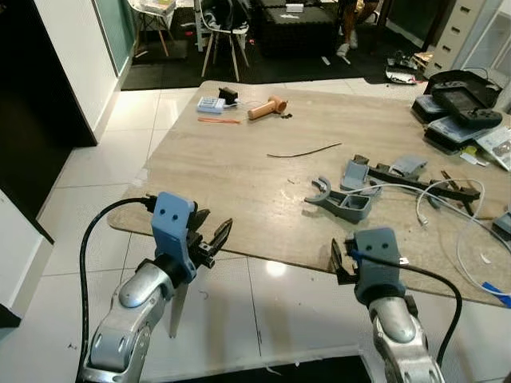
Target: Picking trash to rubbish bin
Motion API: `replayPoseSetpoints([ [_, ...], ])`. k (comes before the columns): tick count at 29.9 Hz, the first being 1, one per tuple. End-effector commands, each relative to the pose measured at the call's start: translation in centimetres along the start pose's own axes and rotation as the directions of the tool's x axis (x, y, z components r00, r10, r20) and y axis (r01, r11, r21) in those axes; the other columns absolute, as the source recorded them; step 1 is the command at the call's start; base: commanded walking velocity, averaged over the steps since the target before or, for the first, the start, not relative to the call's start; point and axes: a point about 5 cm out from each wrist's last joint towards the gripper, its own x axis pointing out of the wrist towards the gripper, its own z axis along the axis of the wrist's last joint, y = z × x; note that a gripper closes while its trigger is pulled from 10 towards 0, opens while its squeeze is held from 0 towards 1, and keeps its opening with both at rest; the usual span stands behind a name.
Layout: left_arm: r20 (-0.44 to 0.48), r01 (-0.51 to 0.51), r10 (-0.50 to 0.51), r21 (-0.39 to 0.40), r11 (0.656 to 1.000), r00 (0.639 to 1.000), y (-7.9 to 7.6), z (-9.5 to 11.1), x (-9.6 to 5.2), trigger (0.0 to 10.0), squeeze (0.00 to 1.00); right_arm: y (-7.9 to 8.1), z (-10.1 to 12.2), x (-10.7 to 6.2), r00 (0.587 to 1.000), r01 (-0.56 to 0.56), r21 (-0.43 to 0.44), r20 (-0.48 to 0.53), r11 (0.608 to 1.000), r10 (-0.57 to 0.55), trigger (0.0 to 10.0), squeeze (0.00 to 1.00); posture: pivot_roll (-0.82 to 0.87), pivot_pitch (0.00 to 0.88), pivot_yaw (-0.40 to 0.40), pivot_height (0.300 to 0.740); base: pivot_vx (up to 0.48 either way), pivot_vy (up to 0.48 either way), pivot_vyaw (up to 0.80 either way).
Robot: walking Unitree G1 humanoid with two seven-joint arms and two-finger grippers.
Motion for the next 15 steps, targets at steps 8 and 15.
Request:
replayPoseSetpoints([
  [8,0.022,0.104,-0.103,-0.059,0.993,0.994,-1.2,0.2,-0.3,10.0,0.0,-0.3,-0.6,1.9,0.995,-0.093,-0.004,-0.036,0.996,0.093,10.0,0.0,-0.06,0.183,0.01,0.74,0.0,0.0,0.0],
  [15,0.077,0.393,-0.386,-0.14,0.909,0.919,-4.8,1.1,-1.0,10.0,0.0,0.5,-1.2,2.4,0.986,-0.141,0.021,-0.09,0.99,0.142,10.0,0.0,-0.05,0.188,-0.004,0.74,0.0,0.0,0.0],
])
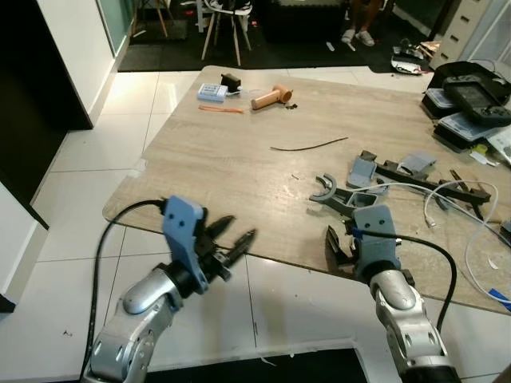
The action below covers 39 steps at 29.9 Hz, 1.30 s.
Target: Picking trash to rubbish bin
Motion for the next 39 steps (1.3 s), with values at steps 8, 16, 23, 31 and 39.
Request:
replayPoseSetpoints([
  [8,-0.043,0.15,-0.149,0.016,0.989,0.988,-2.1,-0.4,0.2,10.0,0.0,1.1,-2.4,-0.4,0.99,-0.022,0.017,-0.138,1.0,0.024,10.0,0.0,-0.05,0.185,-0.008,0.74,0.0,0.0,0.0],
  [16,-0.057,0.164,-0.163,0.024,0.986,0.985,-2.0,-0.4,0.1,10.0,0.0,2.5,-1.4,-0.5,0.992,-0.061,0.111,-0.104,0.992,0.073,10.0,0.0,-0.06,0.179,0.0,0.74,0.0,0.0,0.0],
  [23,-0.057,0.185,-0.184,0.013,0.983,0.981,-2.1,-0.3,0.0,10.0,0.0,1.8,-0.1,-1.4,0.998,-0.003,0.097,-0.063,0.995,0.01,10.0,0.0,-0.06,0.177,0.003,0.74,0.0,0.0,0.0],
  [31,-0.059,0.215,-0.214,-0.001,0.977,0.975,-2.2,-0.3,0.3,10.0,0.0,1.0,0.3,-2.0,0.995,0.077,0.061,-0.066,0.995,-0.073,10.0,0.0,-0.07,0.179,0.008,0.74,0.0,0.0,0.0],
  [39,-0.064,0.226,-0.225,0.004,0.974,0.972,-2.2,-0.4,0.4,10.0,0.0,0.4,-0.5,-2.7,0.985,0.15,-0.029,-0.081,0.988,-0.151,10.0,0.0,-0.07,0.178,0.02,0.74,0.0,0.0,0.0],
])
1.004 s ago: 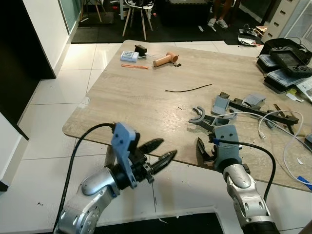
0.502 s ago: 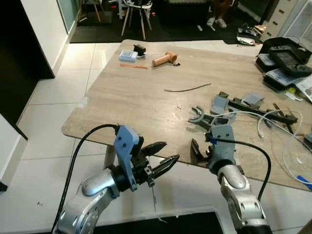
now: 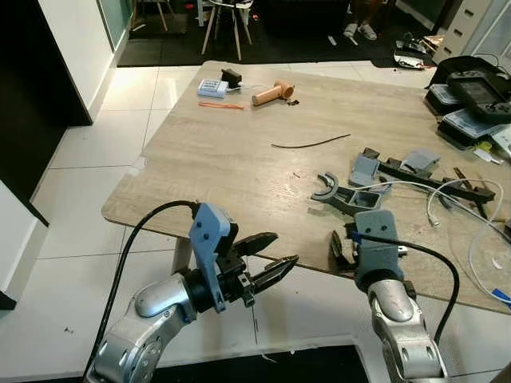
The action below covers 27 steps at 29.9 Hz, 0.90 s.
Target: Picking trash to rubbish bin
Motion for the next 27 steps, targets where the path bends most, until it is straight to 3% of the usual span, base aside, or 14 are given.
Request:
replayPoseSetpoints([
  [1,-0.025,0.02,-0.02,-0.012,1.0,0.999,-0.1,-0.5,0.0,10.0,0.0,0.2,-1.5,-0.3,0.998,-0.01,0.015,-0.063,1.0,0.011,10.0,0.0,-0.07,0.18,0.022,0.74,0.0,0.0,0.0],
  [7,-0.031,0.031,-0.031,-0.001,1.0,0.999,0.1,-0.5,0.2,10.0,0.0,0.5,-2.9,-0.1,0.991,-0.023,0.088,-0.129,0.996,0.034,10.0,0.0,-0.07,0.183,0.025,0.74,0.0,0.0,0.0],
  [9,-0.034,0.033,-0.033,0.007,0.999,0.999,0.2,-0.4,0.3,10.0,0.0,0.9,-3.6,-0.1,0.98,-0.025,0.181,-0.187,0.983,0.059,10.0,0.0,-0.07,0.18,0.025,0.74,0.0,0.0,0.0],
  [12,-0.034,0.033,-0.033,0.012,0.999,0.999,0.3,-0.3,0.3,10.0,0.0,1.2,-3.9,-0.1,0.972,-0.035,0.223,-0.218,0.974,0.085,10.0,0.0,-0.07,0.183,0.025,0.74,0.0,0.0,0.0],
  [16,-0.042,0.03,-0.029,0.021,0.999,0.999,0.4,-0.4,0.0,10.0,0.0,1.6,-4.2,-0.1,0.954,-0.024,0.36,-0.27,0.933,0.129,10.0,0.0,-0.07,0.18,0.018,0.74,0.0,0.0,0.0],
  [27,-0.042,0.037,-0.036,0.017,0.999,0.998,0.3,-0.5,0.2,10.0,0.0,2.1,-4.3,0.2,0.917,-0.039,0.426,-0.344,0.904,0.202,10.0,0.0,-0.07,0.173,0.008,0.74,0.0,0.0,0.0],
])
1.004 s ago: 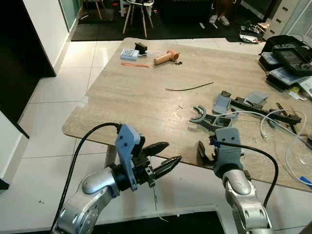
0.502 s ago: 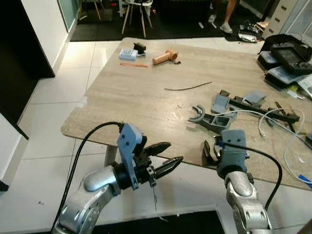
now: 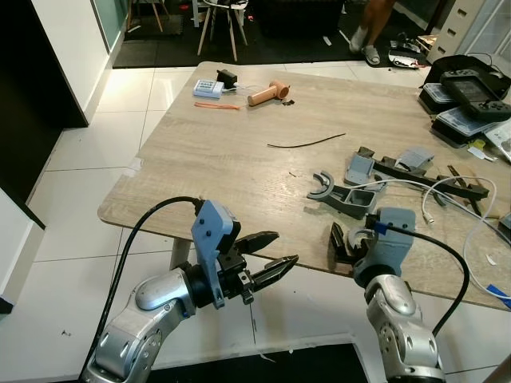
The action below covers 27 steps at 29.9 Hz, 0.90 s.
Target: Picking trash to rubbish bin
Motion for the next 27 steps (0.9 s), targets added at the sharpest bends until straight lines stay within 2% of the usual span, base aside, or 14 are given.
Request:
replayPoseSetpoints([
  [1,-0.023,0.019,-0.019,-0.013,1.0,1.0,-0.3,-0.7,0.0,10.0,0.0,-0.1,-2.6,-0.1,0.989,0.002,0.057,-0.15,0.998,0.007,10.0,0.0,-0.07,0.188,0.005,0.74,0.0,0.0,0.0],
  [3,-0.025,0.023,-0.023,-0.014,1.0,0.999,-0.4,-0.7,0.0,10.0,0.0,-0.1,-2.7,-0.2,0.985,0.008,0.071,-0.173,0.997,0.004,10.0,0.0,-0.07,0.177,0.005,0.74,0.0,0.0,0.0],
  [6,-0.025,0.024,-0.025,-0.015,1.0,0.999,-0.3,-0.6,0.0,10.0,0.0,-0.3,-2.7,-0.4,0.979,0.005,0.018,-0.202,1.0,-0.001,10.0,0.0,-0.06,0.178,0.006,0.74,0.0,0.0,0.0],
  [8,-0.025,0.024,-0.025,-0.015,1.0,0.999,-0.3,-0.6,0.0,10.0,0.0,-0.3,-2.7,-0.4,0.979,0.005,0.018,-0.202,1.0,-0.001,10.0,0.0,-0.06,0.178,0.006,0.74,0.0,0.0,0.0],
  [10,-0.027,0.025,-0.025,-0.016,1.0,0.999,-0.3,-0.6,-0.2,10.0,0.0,-0.5,-2.8,-0.5,0.973,-0.01,-0.062,-0.229,0.998,-0.004,10.0,0.0,-0.07,0.173,0.01,0.74,0.0,0.0,0.0],
  [12,-0.028,0.024,-0.024,-0.019,1.0,0.999,-0.3,-0.6,-0.2,10.0,0.0,-0.6,-2.9,-0.6,0.969,-0.023,-0.088,-0.249,0.996,0.0,10.0,0.0,-0.07,0.176,0.01,0.74,0.0,0.0,0.0],
  [19,-0.018,0.021,-0.022,-0.032,0.999,1.0,-0.3,-0.6,-0.1,10.0,0.0,-0.1,-3.8,-1.2,0.925,-0.14,-0.142,-0.372,0.98,0.078,10.0,0.0,-0.07,0.174,0.007,0.74,0.0,0.0,0.0],
  [27,-0.017,0.024,-0.024,-0.028,0.999,1.0,-0.5,-0.7,0.0,10.0,0.0,-0.5,-4.1,-1.5,0.911,-0.144,-0.182,-0.407,0.973,0.059,10.0,0.0,-0.08,0.172,0.005,0.74,0.0,0.0,0.0],
])
